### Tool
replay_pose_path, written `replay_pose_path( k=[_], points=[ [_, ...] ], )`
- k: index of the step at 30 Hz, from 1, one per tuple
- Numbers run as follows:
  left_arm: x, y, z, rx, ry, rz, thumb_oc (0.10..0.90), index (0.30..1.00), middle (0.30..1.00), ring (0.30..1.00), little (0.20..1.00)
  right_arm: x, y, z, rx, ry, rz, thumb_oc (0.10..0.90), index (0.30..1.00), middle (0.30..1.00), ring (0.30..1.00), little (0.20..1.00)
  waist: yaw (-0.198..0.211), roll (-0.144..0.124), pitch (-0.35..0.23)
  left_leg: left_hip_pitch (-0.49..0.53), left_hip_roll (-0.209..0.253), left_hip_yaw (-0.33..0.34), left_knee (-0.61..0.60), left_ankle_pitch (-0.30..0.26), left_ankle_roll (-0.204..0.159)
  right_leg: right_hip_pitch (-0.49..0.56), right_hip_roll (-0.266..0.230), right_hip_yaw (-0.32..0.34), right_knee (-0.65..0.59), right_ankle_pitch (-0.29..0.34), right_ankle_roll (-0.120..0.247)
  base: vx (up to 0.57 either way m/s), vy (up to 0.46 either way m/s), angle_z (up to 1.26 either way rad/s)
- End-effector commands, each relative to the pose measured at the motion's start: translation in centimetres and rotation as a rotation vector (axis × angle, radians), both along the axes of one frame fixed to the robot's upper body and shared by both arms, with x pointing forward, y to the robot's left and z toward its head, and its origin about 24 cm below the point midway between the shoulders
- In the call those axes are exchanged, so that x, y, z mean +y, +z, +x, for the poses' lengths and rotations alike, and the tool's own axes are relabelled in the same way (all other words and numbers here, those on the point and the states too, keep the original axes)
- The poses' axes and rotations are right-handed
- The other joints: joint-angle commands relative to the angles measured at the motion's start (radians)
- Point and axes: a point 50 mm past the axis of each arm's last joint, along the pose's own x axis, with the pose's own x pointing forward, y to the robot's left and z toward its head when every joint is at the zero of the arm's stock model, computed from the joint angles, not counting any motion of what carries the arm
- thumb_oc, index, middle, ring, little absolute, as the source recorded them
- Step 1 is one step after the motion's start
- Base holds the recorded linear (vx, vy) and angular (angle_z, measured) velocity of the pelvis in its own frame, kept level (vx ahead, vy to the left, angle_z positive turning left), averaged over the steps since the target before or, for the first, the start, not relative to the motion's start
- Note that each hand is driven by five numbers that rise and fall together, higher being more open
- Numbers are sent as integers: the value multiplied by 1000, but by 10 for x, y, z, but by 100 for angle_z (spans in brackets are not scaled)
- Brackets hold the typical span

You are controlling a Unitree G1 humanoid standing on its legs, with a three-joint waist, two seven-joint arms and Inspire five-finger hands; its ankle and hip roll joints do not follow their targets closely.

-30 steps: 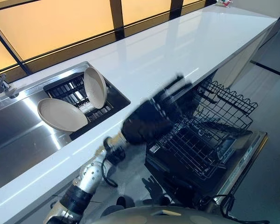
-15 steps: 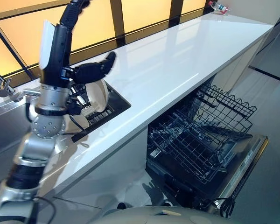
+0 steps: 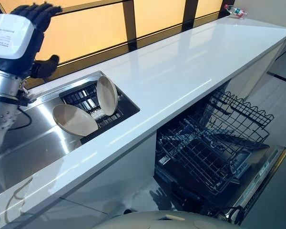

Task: Pick up plates and place into dishwasher.

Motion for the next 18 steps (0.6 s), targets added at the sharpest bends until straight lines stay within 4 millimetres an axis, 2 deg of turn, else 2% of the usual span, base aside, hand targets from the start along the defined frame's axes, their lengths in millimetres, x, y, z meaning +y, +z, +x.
replay_pose_path(
  k=[1, 5, 18],
  points=[
    [30, 73, -22, -189, 168, 113, 800, 900, 900, 900, 900, -1, 3, 4, -24, 23, 38, 800, 900, 900, 900, 900, -1, 24, 24, 49, -152, 88, 8, -142, 104, 20, 67, -35, 56, -135, 0, -30, 32, 5],
    [36, 64, -21, -47, 214, 209, 800, 900, 900, 900, 900, -4, 5, 9, -25, 41, 25, 800, 900, 900, 900, 900, 1, 32, 27, 46, -153, 83, 8, -140, 106, 15, 62, -40, 62, -135, 4, -28, 29, 16],
    [40, 53, -9, 181, 252, 347, 800, 900, 900, 900, 900, -15, 8, 13, -15, 76, 7, 800, 900, 900, 900, 900, -3, 32, 23, 47, -152, 79, 8, -143, 107, 13, 58, -46, 63, -130, 13, -8, 10, 3]
  ],
)
